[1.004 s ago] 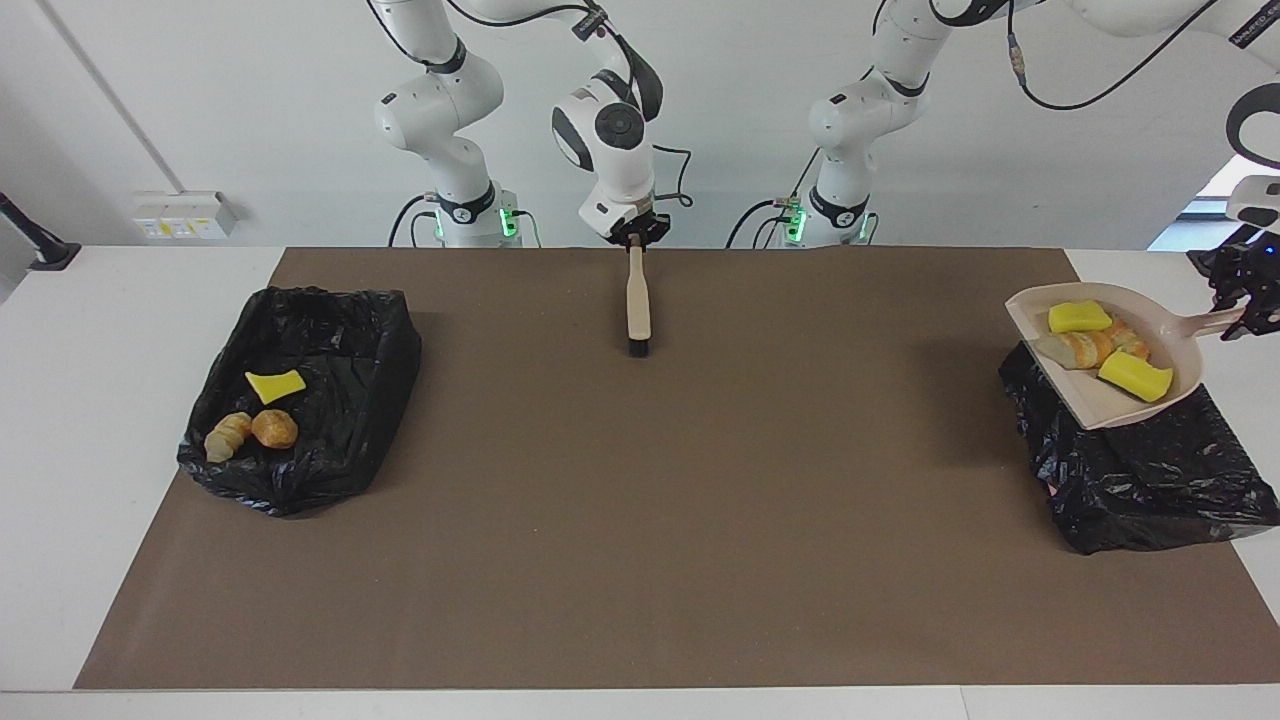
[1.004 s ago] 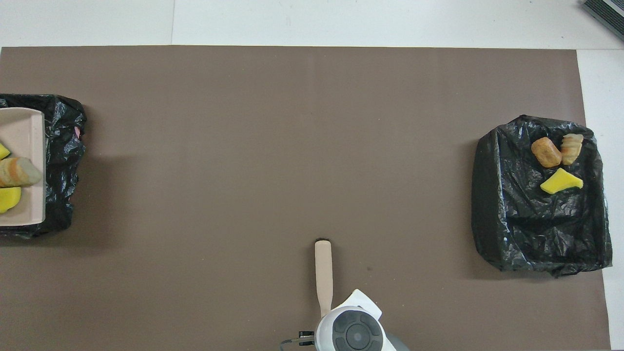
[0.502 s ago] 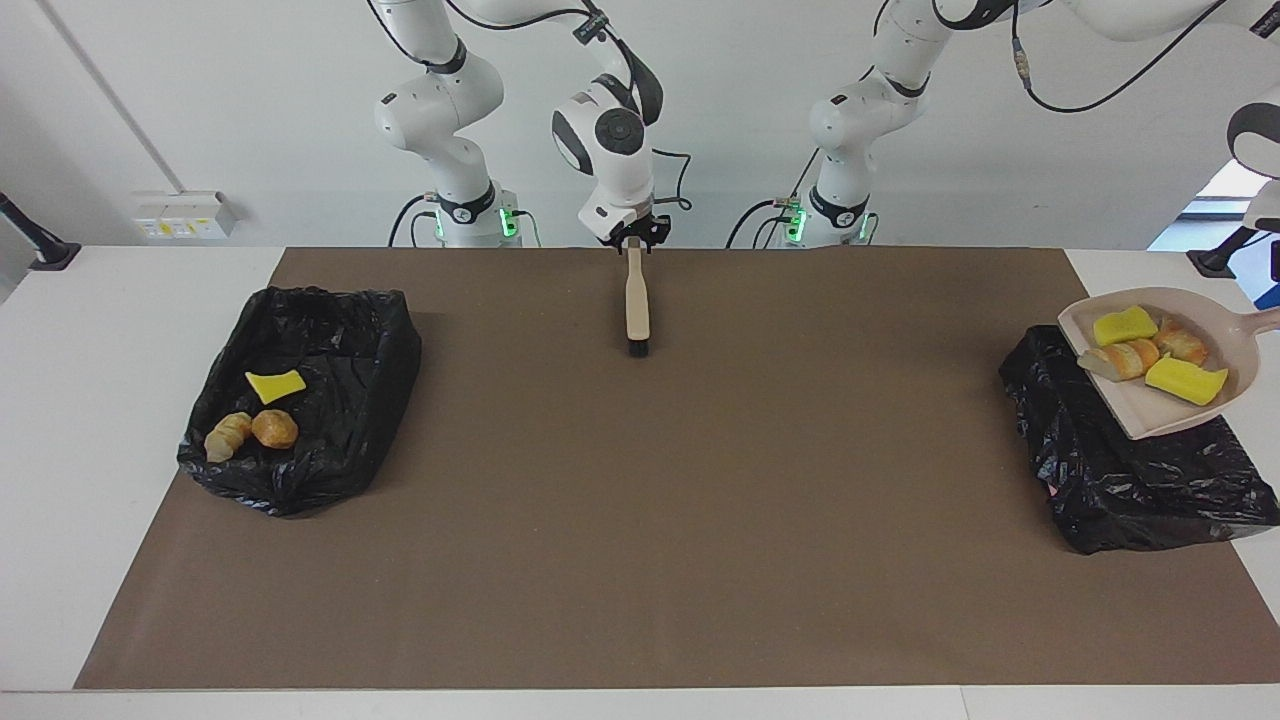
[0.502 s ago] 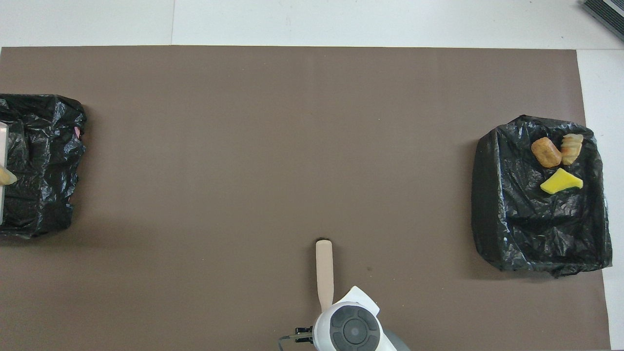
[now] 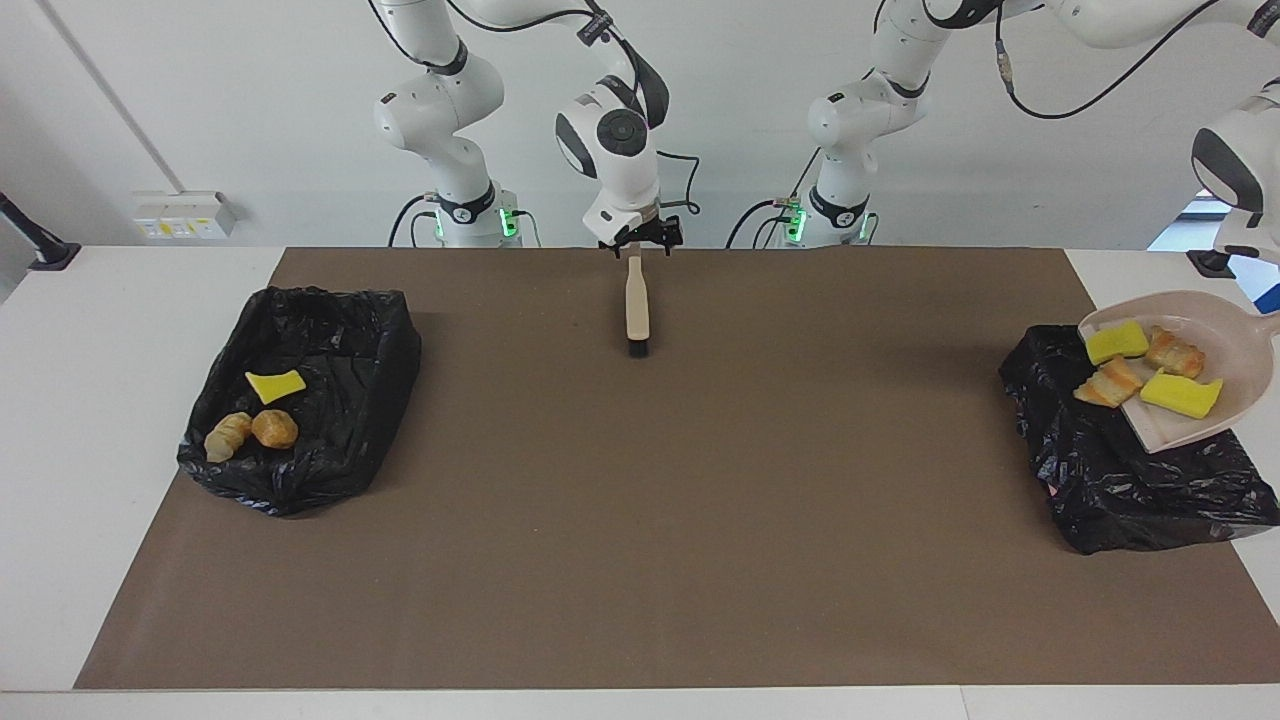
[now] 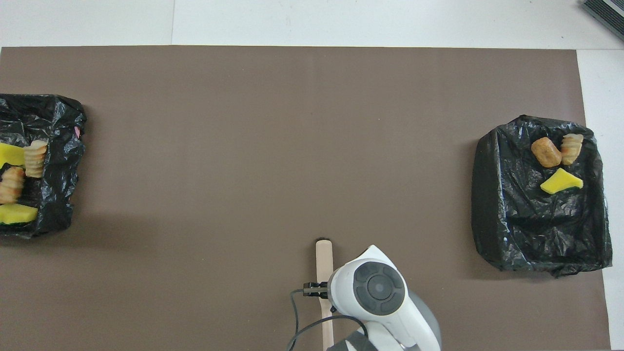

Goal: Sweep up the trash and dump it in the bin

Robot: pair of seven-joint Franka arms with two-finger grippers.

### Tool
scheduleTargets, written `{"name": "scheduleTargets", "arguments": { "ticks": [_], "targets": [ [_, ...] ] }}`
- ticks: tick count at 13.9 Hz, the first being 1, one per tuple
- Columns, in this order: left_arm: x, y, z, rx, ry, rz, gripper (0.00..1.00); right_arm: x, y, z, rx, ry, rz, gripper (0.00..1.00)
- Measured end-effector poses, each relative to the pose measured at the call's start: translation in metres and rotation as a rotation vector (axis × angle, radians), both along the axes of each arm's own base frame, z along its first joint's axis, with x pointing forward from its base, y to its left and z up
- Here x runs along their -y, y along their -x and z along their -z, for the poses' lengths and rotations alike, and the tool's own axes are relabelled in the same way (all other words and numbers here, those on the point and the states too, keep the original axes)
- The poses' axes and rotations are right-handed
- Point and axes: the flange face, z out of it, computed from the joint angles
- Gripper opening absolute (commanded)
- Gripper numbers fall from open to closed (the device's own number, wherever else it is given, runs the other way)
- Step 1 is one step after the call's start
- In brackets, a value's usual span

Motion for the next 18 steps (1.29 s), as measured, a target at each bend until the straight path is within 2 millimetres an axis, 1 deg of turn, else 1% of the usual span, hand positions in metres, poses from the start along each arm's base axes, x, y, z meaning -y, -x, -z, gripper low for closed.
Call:
{"name": "scheduleTargets", "arguments": {
  "ticks": [2,4,7,10,13,14,16,18],
  "targets": [
    [0.001,0.0,-0.01,-0.007,-0.101,0.018,0.0,0.029,-0.034,-0.014,0.077,0.043,-0.012,1.0],
    [0.004,-0.002,-0.019,-0.02,-0.195,0.044,0.0,0.056,-0.064,-0.029,0.139,0.07,-0.04,1.0],
    [0.012,-0.003,-0.033,0.001,-0.223,0.058,0.0,0.087,-0.097,-0.056,0.181,0.075,-0.05,1.0],
    [0.042,-0.009,-0.039,0.058,-0.138,0.065,0.0,0.114,-0.123,-0.09,0.201,0.082,-0.066,1.0],
    [0.073,-0.008,-0.045,0.111,0.023,0.031,0.0,0.142,-0.144,-0.121,0.228,0.084,-0.062,1.0],
    [0.082,-0.007,-0.046,0.128,0.082,0.021,0.0,0.155,-0.152,-0.133,0.237,0.086,-0.046,1.0],
    [0.095,-0.006,-0.045,0.154,0.192,-0.005,0.0,0.187,-0.166,-0.154,0.26,0.088,0.007,1.0],
    [0.104,-0.006,-0.036,0.173,0.311,-0.039,0.0,0.222,-0.175,-0.169,0.262,0.092,0.062,1.0]
  ]
}}
